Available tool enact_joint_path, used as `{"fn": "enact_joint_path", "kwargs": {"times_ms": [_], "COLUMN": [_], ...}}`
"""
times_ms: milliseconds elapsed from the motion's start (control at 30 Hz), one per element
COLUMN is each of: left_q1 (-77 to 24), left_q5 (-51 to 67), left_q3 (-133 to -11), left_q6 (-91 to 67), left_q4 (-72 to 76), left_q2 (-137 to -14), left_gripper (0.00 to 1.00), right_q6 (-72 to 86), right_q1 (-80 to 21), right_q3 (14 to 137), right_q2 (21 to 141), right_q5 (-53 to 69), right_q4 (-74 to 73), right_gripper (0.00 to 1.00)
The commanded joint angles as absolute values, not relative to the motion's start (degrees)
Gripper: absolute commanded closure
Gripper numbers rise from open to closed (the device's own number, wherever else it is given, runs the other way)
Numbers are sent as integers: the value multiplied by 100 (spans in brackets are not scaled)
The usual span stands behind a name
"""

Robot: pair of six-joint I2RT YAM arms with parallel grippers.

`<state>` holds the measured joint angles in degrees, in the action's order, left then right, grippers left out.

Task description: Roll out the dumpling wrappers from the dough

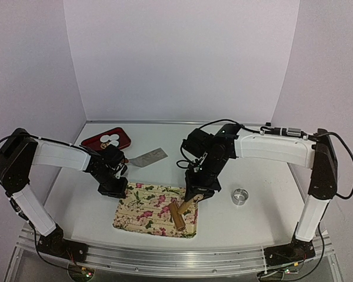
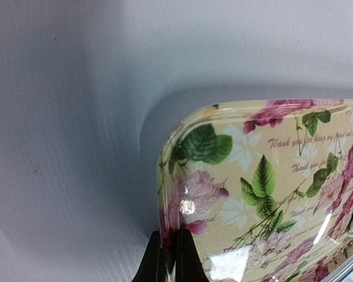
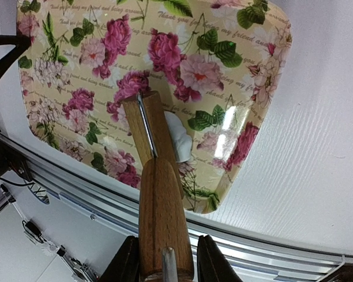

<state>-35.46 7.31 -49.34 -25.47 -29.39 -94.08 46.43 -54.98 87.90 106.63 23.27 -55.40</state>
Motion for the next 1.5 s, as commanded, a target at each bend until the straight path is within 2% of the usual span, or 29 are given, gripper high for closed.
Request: {"fn": "enact_joint_path", "kwargs": {"times_ms": [0,333,1467], "left_q1": [-3507,-3463,-3362], "left_q5": [276,297,325], "left_q3": [-5066,-4907,-4865], "left_q6": [-2537,-2610,-2550], "left_q4": [-3155,-3120,-3100], "left_q2": [-9504,-9310,-9210], "left_gripper": [100,100,100], "right_q6": [4544,4436,4602], "right_q1": [-5472,-5490,-5640], "right_q3": [8489,7879,7982], "right_q2": [11189,11154,11695], "right_q5": [1502,1083,913], "right_q4": [-6315,-6483,-6416], "right_gripper": [100,100,100]}}
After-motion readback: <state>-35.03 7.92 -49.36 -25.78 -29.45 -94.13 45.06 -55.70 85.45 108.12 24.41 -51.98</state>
